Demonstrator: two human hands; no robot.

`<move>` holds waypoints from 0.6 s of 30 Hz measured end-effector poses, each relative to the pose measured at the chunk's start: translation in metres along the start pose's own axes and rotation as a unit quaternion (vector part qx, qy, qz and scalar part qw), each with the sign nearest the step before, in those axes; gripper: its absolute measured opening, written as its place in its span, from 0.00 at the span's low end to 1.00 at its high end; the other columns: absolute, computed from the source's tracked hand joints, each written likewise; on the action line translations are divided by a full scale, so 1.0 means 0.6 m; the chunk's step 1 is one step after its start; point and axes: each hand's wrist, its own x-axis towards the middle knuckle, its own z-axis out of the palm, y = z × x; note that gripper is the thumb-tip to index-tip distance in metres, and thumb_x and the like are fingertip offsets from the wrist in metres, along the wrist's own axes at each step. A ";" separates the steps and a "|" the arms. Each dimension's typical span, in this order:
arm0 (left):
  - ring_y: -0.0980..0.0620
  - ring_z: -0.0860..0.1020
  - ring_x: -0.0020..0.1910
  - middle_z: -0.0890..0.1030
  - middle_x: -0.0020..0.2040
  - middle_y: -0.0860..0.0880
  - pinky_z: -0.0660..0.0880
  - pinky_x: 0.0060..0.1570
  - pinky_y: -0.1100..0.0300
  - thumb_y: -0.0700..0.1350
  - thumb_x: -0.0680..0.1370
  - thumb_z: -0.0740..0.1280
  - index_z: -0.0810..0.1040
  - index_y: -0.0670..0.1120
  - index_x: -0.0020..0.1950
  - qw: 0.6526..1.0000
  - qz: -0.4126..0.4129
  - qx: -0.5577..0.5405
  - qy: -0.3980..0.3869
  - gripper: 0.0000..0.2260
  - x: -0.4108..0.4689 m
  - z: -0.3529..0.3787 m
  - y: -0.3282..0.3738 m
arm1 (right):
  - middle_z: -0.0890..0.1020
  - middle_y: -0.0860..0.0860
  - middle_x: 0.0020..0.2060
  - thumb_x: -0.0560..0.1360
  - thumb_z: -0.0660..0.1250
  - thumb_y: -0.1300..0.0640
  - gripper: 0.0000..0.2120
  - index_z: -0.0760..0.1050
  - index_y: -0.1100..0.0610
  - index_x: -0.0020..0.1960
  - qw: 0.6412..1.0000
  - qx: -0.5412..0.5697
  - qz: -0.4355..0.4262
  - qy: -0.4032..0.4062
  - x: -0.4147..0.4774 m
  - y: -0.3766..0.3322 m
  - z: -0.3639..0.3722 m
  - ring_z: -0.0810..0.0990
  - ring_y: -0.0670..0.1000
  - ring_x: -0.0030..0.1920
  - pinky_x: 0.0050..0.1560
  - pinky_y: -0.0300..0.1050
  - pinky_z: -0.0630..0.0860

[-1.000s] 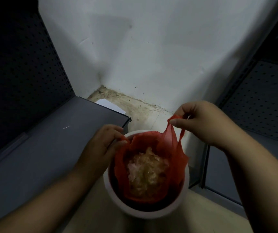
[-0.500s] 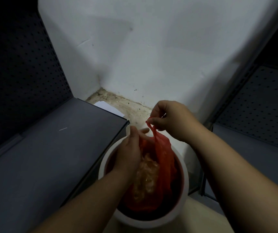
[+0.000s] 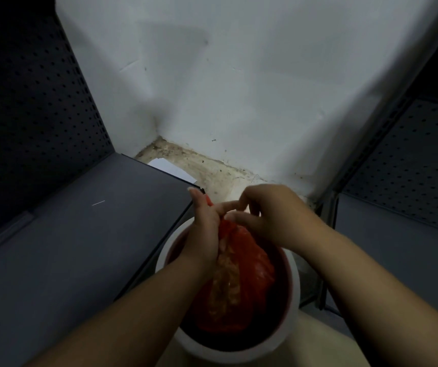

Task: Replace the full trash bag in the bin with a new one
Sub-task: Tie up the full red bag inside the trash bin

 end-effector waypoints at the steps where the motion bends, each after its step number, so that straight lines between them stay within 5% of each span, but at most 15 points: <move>1: 0.58 0.66 0.15 0.78 0.23 0.49 0.63 0.20 0.67 0.70 0.69 0.34 0.78 0.44 0.57 1.000 0.001 0.004 0.002 0.44 0.004 -0.002 -0.004 | 0.71 0.42 0.33 0.72 0.66 0.39 0.16 0.77 0.50 0.48 1.000 -0.016 0.012 -0.014 -0.004 0.000 0.006 0.70 0.42 0.36 0.36 0.37 0.68; 6: 0.58 0.68 0.17 0.78 0.25 0.51 0.64 0.25 0.62 0.73 0.62 0.37 0.78 0.44 0.59 0.999 -0.003 0.037 -0.027 0.47 0.009 -0.009 -0.008 | 0.73 0.45 0.38 0.76 0.65 0.47 0.10 0.76 0.54 0.49 1.000 -0.009 -0.015 -0.016 -0.008 -0.004 0.028 0.72 0.47 0.41 0.38 0.40 0.68; 9: 0.56 0.76 0.26 0.78 0.24 0.53 0.74 0.34 0.63 0.72 0.70 0.37 0.81 0.52 0.52 0.992 -0.009 0.123 -0.025 0.39 0.013 -0.025 -0.014 | 0.74 0.45 0.33 0.76 0.66 0.51 0.08 0.75 0.54 0.41 0.996 0.076 0.037 0.029 0.002 0.014 0.038 0.72 0.47 0.37 0.34 0.34 0.65; 11: 0.49 0.77 0.35 0.77 0.27 0.52 0.73 0.46 0.50 0.71 0.74 0.45 0.82 0.55 0.46 0.978 0.017 0.201 -0.041 0.31 0.012 -0.044 -0.026 | 0.73 0.44 0.31 0.76 0.67 0.51 0.11 0.72 0.52 0.37 0.983 0.141 0.096 0.064 0.006 0.026 0.056 0.71 0.46 0.35 0.33 0.34 0.65; 13: 0.48 0.75 0.36 0.76 0.29 0.51 0.74 0.48 0.46 0.57 0.80 0.54 0.81 0.53 0.38 0.976 0.046 0.214 -0.013 0.20 0.009 -0.054 -0.037 | 0.74 0.45 0.33 0.76 0.66 0.52 0.10 0.72 0.52 0.37 0.965 0.202 0.144 0.084 0.004 0.034 0.085 0.72 0.46 0.37 0.35 0.36 0.67; 16: 0.53 0.75 0.33 0.76 0.27 0.55 0.73 0.39 0.57 0.44 0.80 0.59 0.82 0.54 0.42 0.980 0.061 0.182 0.046 0.14 0.009 -0.060 -0.042 | 0.79 0.42 0.42 0.78 0.63 0.51 0.02 0.74 0.48 0.50 0.919 0.372 0.132 0.011 -0.011 0.033 0.117 0.79 0.42 0.45 0.44 0.32 0.73; 18: 0.54 0.77 0.34 0.77 0.29 0.54 0.75 0.38 0.59 0.42 0.79 0.62 0.83 0.55 0.45 0.982 0.067 0.169 0.045 0.12 0.012 -0.061 -0.039 | 0.79 0.39 0.50 0.76 0.67 0.52 0.12 0.70 0.42 0.56 0.916 0.381 0.076 -0.097 -0.020 0.032 0.131 0.78 0.36 0.50 0.51 0.26 0.71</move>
